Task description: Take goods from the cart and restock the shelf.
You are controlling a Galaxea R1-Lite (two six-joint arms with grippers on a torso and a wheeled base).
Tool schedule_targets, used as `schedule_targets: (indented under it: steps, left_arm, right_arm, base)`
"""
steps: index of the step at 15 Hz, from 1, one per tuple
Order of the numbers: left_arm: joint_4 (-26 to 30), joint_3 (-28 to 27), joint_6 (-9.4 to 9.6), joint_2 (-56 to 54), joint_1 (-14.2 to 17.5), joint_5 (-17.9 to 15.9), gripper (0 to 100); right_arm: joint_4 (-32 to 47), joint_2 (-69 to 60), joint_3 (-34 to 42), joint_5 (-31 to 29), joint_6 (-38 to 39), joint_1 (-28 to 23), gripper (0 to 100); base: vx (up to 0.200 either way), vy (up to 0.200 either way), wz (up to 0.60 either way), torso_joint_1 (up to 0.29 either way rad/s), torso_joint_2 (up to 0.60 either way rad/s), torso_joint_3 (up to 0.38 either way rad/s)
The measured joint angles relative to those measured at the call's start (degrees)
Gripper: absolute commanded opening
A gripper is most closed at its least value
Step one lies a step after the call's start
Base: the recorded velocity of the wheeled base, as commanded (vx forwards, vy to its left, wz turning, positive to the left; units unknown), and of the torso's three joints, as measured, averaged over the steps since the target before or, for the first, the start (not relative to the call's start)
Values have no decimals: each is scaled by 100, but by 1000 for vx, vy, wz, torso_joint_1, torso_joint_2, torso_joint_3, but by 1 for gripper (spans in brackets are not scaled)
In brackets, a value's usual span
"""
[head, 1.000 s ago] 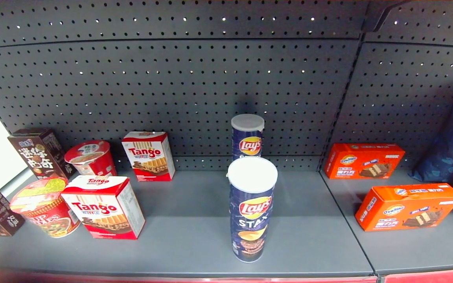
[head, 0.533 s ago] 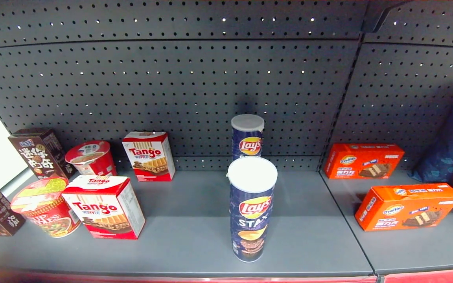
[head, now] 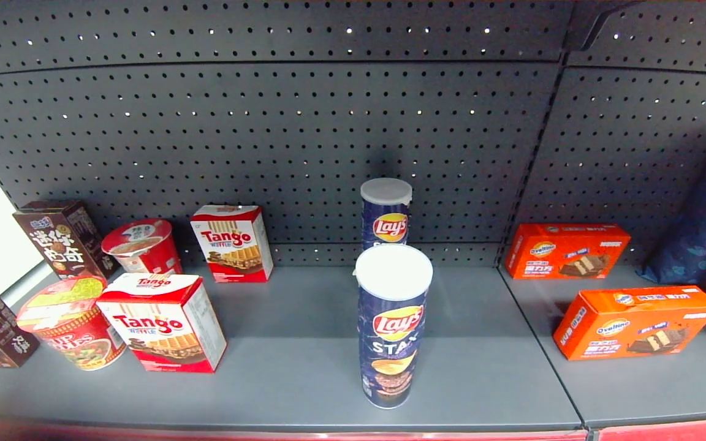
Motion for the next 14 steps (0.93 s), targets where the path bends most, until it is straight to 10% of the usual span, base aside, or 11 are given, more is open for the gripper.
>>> schedule_targets:
  steps: [14]
  left_arm:
    - [0, 0, -6, 0, 0, 26, 100]
  right_arm:
    - [0, 4, 0, -2, 0, 0, 100]
  base:
    - [0, -14, 0, 0, 0, 0]
